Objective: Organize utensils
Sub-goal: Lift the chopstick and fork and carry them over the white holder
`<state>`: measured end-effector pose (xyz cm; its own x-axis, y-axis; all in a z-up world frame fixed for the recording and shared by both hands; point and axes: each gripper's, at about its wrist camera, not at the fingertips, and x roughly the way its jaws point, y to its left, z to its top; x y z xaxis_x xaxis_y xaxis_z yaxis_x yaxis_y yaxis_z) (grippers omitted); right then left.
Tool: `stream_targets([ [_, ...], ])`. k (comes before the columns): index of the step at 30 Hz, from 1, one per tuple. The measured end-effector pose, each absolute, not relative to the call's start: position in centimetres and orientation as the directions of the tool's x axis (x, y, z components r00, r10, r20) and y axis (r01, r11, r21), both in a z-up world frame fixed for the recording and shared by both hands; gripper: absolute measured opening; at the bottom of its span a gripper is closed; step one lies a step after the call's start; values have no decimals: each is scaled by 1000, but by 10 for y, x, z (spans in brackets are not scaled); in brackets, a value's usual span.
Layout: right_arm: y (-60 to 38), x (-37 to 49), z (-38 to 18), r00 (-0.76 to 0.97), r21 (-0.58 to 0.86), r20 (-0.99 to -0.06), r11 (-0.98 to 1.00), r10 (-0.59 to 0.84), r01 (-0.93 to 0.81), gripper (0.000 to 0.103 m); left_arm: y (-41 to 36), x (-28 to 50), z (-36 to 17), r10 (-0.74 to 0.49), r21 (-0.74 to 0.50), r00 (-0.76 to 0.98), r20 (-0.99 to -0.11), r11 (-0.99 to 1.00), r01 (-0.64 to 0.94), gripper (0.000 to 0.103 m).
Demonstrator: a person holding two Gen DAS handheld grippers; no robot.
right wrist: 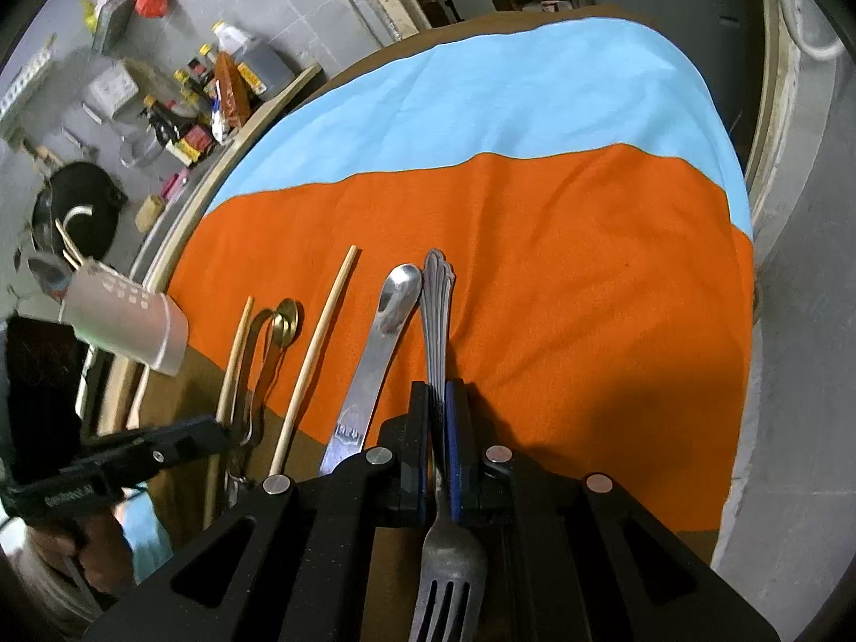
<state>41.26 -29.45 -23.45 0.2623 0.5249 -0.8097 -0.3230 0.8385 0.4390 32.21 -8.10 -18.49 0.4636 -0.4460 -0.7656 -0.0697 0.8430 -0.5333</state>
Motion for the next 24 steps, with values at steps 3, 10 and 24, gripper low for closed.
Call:
stream_targets([
  [3,-297,405,-229,284,420,-810,846,512,-329,5,-85,318,-178,-438,-517,478,-762,855,-41,5],
  [10,-313,372,-207,384,445,-757,847,529,-290,5,-88,300,-156,-420,-498,554,-719,867,12,5],
  [24,-280,311,-103,718,342,-502,874,481,-346,2,-50,266,-77,-377,-466,755,-537,878,108,5],
])
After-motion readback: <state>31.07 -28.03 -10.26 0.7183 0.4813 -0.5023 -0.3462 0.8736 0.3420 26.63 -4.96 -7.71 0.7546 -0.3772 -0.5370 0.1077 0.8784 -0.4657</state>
